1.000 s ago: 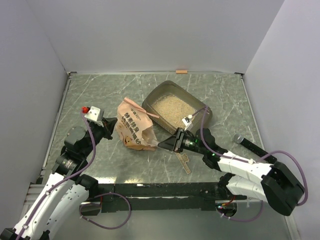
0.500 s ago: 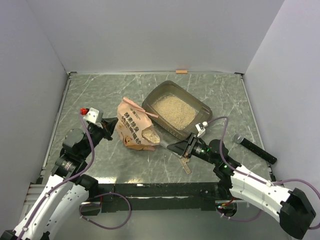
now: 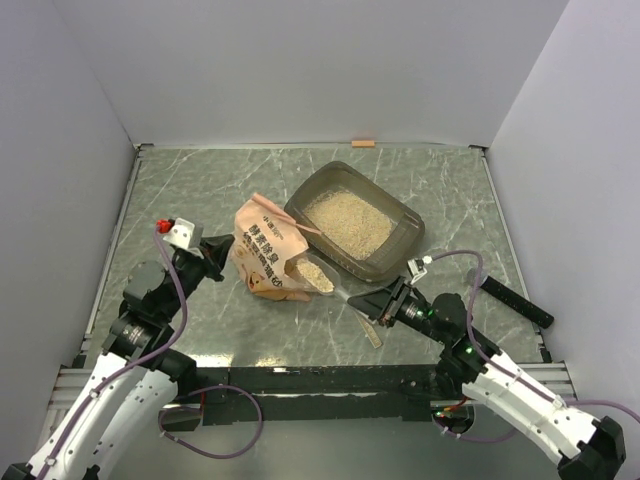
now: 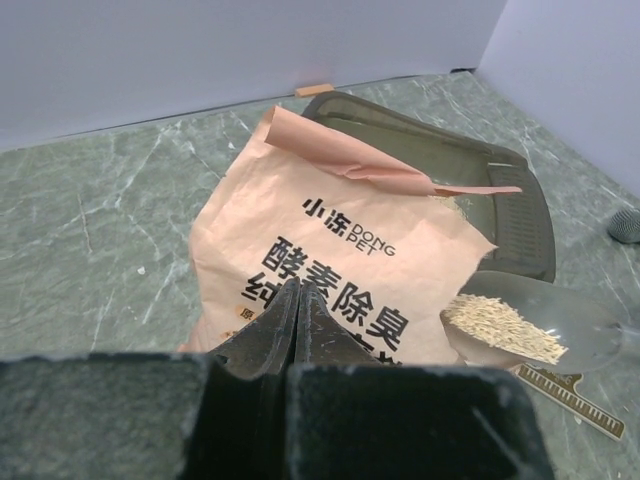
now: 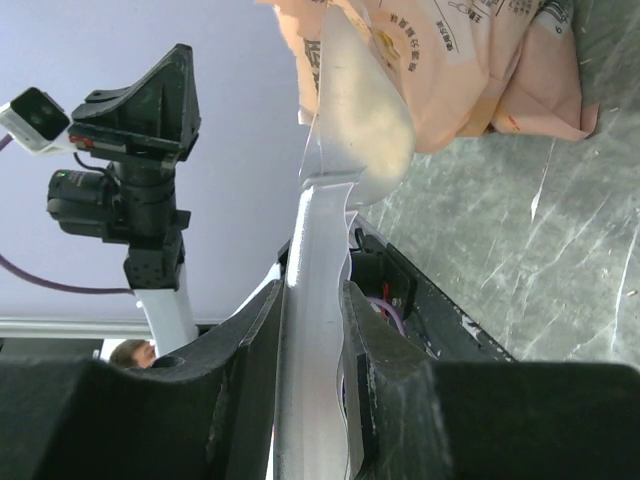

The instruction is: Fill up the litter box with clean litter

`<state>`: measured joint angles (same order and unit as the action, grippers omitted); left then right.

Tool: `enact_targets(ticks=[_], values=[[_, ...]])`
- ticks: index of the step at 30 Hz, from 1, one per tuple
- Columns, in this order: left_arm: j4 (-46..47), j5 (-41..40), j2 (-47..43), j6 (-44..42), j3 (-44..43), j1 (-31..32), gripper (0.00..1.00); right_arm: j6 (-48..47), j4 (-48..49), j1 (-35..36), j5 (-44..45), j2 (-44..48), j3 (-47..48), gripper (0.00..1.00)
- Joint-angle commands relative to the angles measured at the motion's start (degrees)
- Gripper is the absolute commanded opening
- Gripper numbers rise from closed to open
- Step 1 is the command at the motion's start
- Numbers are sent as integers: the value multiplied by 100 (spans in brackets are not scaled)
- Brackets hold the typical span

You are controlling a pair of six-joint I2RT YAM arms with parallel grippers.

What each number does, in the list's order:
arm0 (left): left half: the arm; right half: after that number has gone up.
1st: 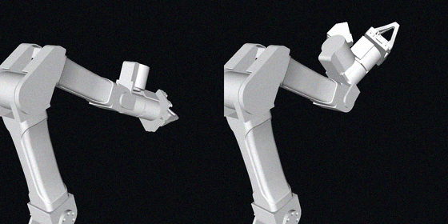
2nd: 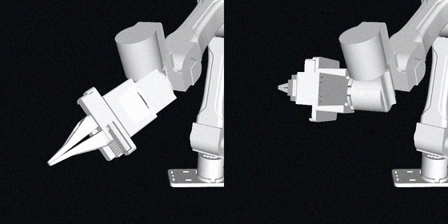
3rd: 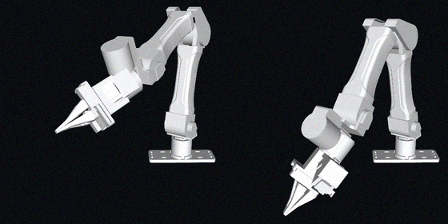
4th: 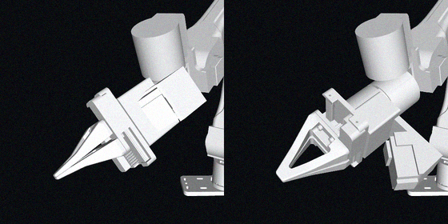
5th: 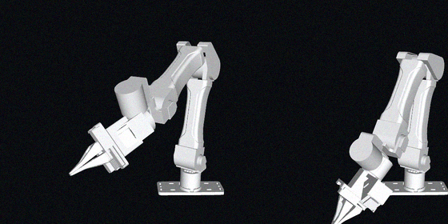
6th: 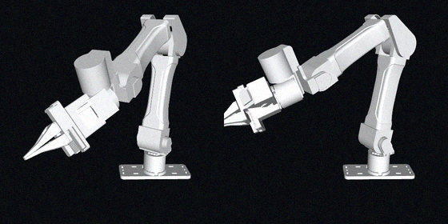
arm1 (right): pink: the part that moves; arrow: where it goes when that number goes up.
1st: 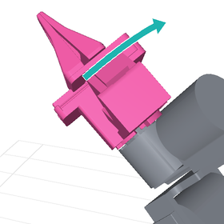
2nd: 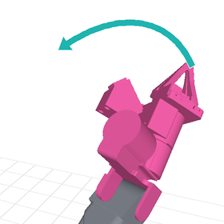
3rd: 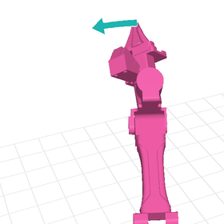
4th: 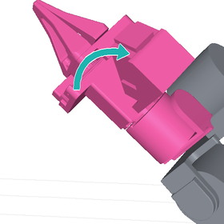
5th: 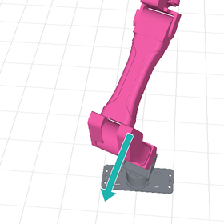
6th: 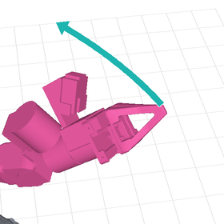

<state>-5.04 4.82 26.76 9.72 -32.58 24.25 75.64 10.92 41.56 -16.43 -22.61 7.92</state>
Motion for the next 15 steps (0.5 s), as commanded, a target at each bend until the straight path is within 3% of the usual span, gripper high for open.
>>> enact_targets(ticks=[1, 9, 15], values=[[266, -367, -206, -14, 23, 18, 1, 127, -721, -25, 87, 414, 148, 0], [275, -456, -277, 4, 32, 18, 1, 180, -1399, -34, 570, 1100, 385, 0], [223, -455, -242, 13, -3, 18, 1, 224, -1461, -34, 886, 1005, 640, 0]])
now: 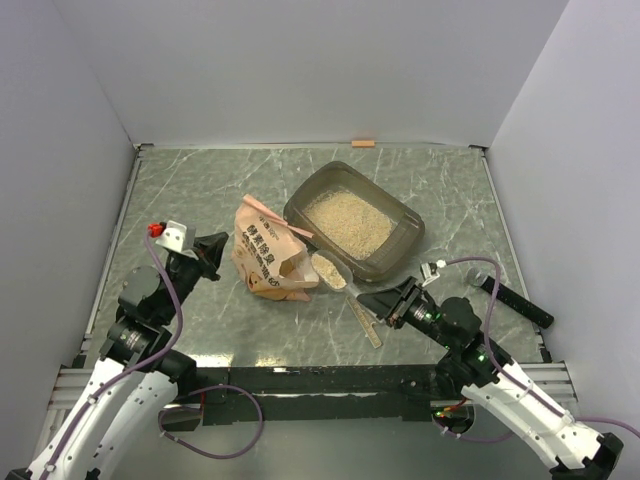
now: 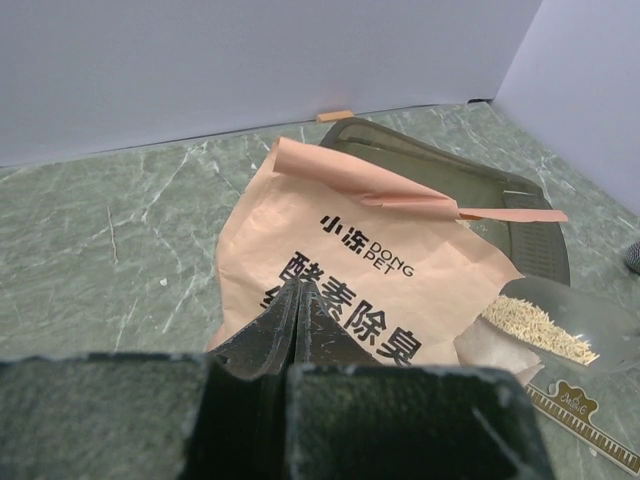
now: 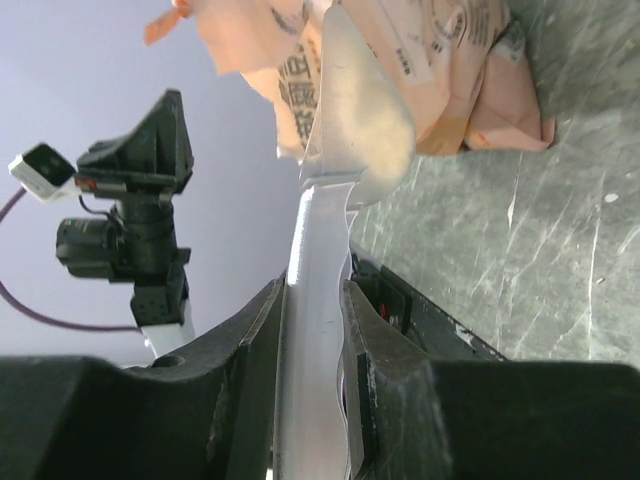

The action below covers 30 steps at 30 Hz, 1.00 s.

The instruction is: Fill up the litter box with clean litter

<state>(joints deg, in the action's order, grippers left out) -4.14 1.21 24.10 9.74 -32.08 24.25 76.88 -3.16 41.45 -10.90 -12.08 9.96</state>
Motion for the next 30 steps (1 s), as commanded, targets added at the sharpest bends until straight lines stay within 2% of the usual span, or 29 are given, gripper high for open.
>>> enact_targets(ticks=[1, 9, 14, 20, 23, 27, 30], values=[[133, -104, 16, 19, -53, 18, 1, 108, -19, -23, 369, -75, 481, 0], [124, -16, 7, 55, -71, 18, 1, 187, 289, -14, 1185, -356, 648, 0], [150, 72, -19, 81, -71, 18, 1, 283, 878, -23, 1950, -699, 630, 0], [159, 107, -72, 90, -71, 18, 1, 152, 1142, -32, 2749, -1646, 841, 0], [168, 81, -98, 98, -62, 18, 1, -163, 949, -41, 2996, -2217, 1192, 0], [151, 116, -98, 107, -80, 18, 1, -866, -129, -49, 3470, -3062, 2105, 0], [159, 134, -133, 125, -80, 18, 1, -1481, -562, -49, 3550, -3660, 2773, 0]])
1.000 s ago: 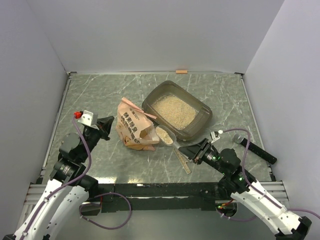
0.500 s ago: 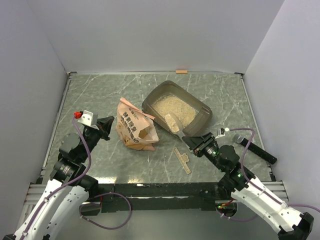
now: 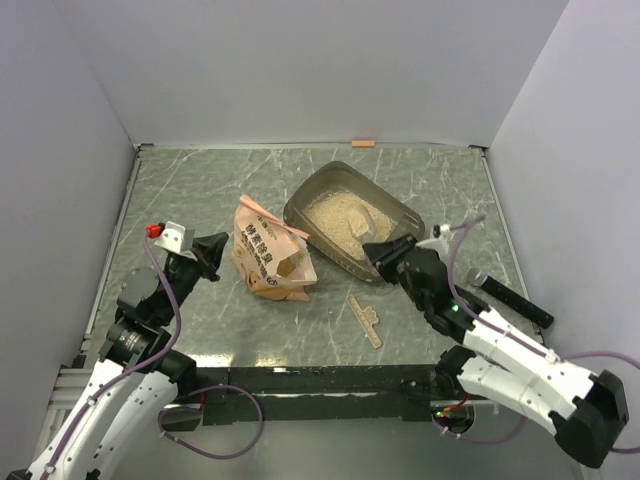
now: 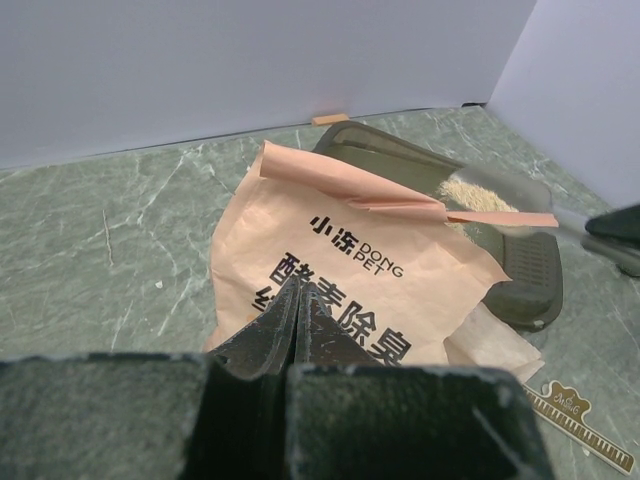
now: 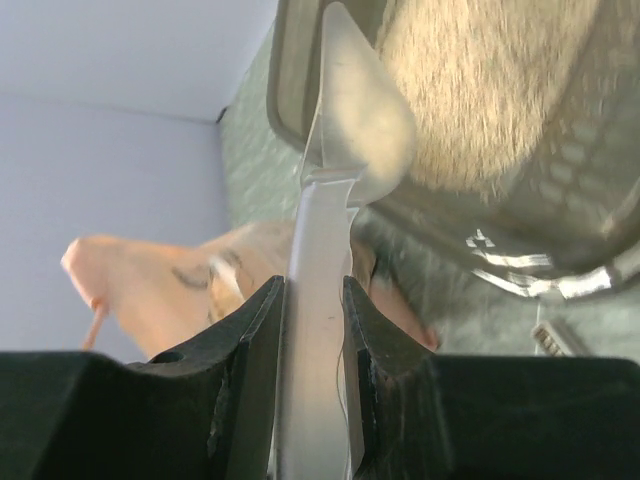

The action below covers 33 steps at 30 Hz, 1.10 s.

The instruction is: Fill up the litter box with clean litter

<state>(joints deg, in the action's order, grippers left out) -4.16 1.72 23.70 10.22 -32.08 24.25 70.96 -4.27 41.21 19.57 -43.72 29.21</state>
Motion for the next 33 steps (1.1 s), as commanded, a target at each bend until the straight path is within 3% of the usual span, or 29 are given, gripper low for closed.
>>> enact_targets(ticks=[1, 10, 17, 22, 27, 33], values=[[153, 83, -103, 77, -88, 18, 1, -1195, -826, -43, 538, -653, 1241, 0], [126, 57, -155, 103, -88, 27, 1, -2884, -2998, -52, 503, -2807, 3624, 0], [118, 66, -164, 94, -97, 45, 1, -3948, -3721, 149, 688, -3607, 4294, 0], [100, 119, -112, 94, -106, 53, 1, -4239, -4766, 729, 1926, -4196, 5172, 0], [91, 57, -164, 77, -97, 71, 1, -4327, -5022, 1134, 2113, -4013, 5569, 0], [65, 39, -147, 59, -106, 80, 1, -4319, -4723, 1187, 795, -2899, 5446, 0]])
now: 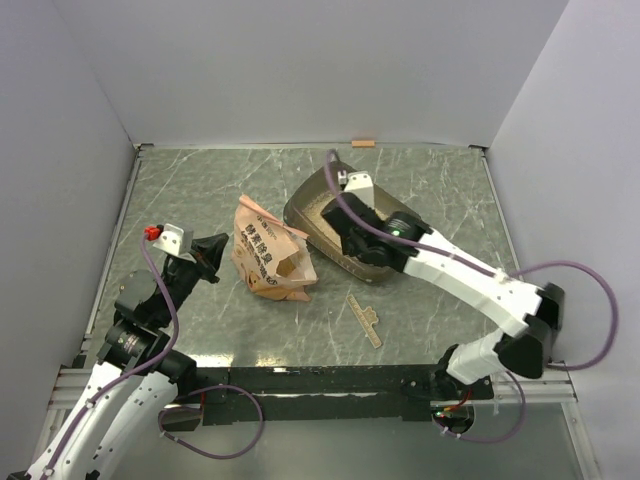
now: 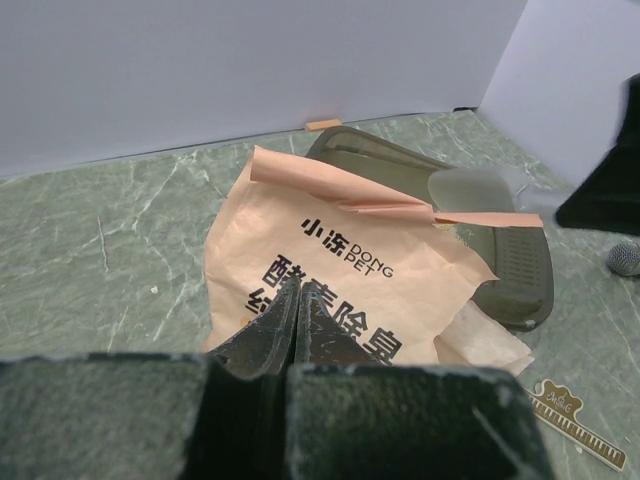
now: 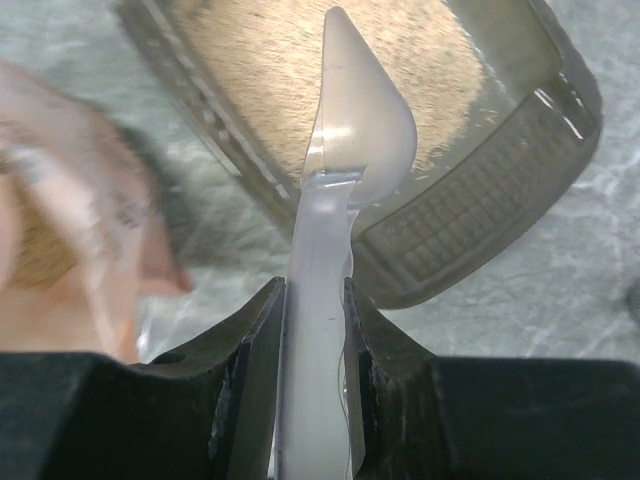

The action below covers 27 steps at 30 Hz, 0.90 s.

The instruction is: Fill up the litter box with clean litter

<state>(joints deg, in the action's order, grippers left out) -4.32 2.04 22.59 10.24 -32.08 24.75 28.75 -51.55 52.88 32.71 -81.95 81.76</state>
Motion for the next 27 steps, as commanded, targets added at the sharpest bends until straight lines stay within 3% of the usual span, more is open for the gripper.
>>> enact_targets(ticks=[1, 11, 18, 27], values=[[80, 7, -27, 57, -115, 30, 1, -89, -4, 3, -851, 1031, 174, 0], [-16, -107, 35, 276, -168, 30, 2, -10, -733, 3, -2680, 1594, 455, 0], [-78, -187, 44, 417, -211, 30, 1, 262, -401, 3, -3576, 1841, 192, 0], [-113, -442, -53, 417, -203, 30, 1, 807, 259, -6, -3886, 1788, -502, 0]])
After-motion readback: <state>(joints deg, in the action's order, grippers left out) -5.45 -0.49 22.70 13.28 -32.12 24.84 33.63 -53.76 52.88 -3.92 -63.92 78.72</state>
